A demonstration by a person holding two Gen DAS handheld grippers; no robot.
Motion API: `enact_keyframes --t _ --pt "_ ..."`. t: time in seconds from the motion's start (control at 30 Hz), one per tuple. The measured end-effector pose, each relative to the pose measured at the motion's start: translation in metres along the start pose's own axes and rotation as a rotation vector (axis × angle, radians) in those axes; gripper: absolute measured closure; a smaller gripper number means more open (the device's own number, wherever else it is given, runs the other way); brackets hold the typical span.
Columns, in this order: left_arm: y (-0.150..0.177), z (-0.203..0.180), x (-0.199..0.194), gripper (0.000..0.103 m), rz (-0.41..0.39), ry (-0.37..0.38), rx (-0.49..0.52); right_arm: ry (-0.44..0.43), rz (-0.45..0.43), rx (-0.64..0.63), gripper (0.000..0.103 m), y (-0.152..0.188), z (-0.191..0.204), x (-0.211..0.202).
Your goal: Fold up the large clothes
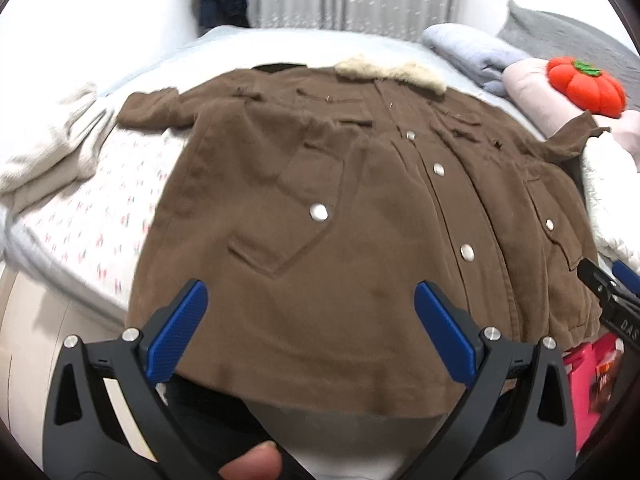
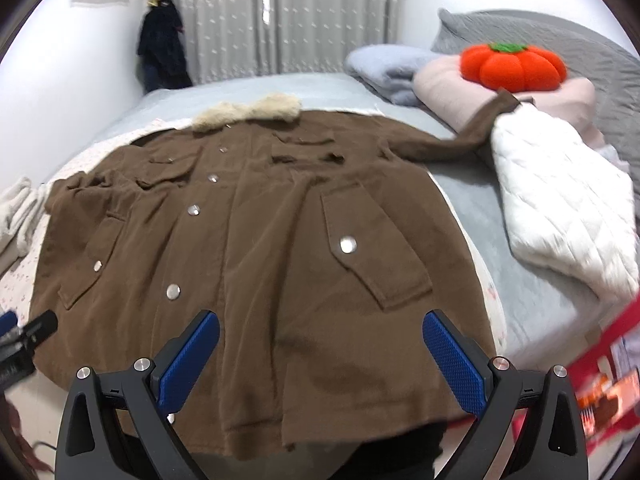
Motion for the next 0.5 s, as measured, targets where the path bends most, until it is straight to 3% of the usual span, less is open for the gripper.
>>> enact_keyframes --t 0.13,0.23,0.4,0.5 --pt "-0.019 0.048 0.002 0.000 -0.061 0.006 0.026 -0.025 0.016 -0.044 0.000 -0.013 -0.026 0.015" --pt "-0.028 0.088 0.011 0.000 -0.083 0.051 0.026 -0.118 0.037 -0.003 0.000 -0.022 -0.060 0.029" --pt "-0.024 0.147 0.063 0.003 0.033 0.226 -0.121 -0.267 0.090 0.095 0.000 -0.025 -0.112 0.055" --pt "-0.004 0.162 0.093 0.018 0.112 0.385 -0.242 -0.384 0.131 0.230 0.000 -0.017 -0.142 0.077"
Point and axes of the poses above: each gripper's, at about its wrist camera, not at the fingertips, and x roughly the way its jaws point, z to its left, y to its underside, the point moved 3 cm from there along x, roughly the way its jaws point, and after that the axes turned 4 degrees about x, right-handed, at the moved point
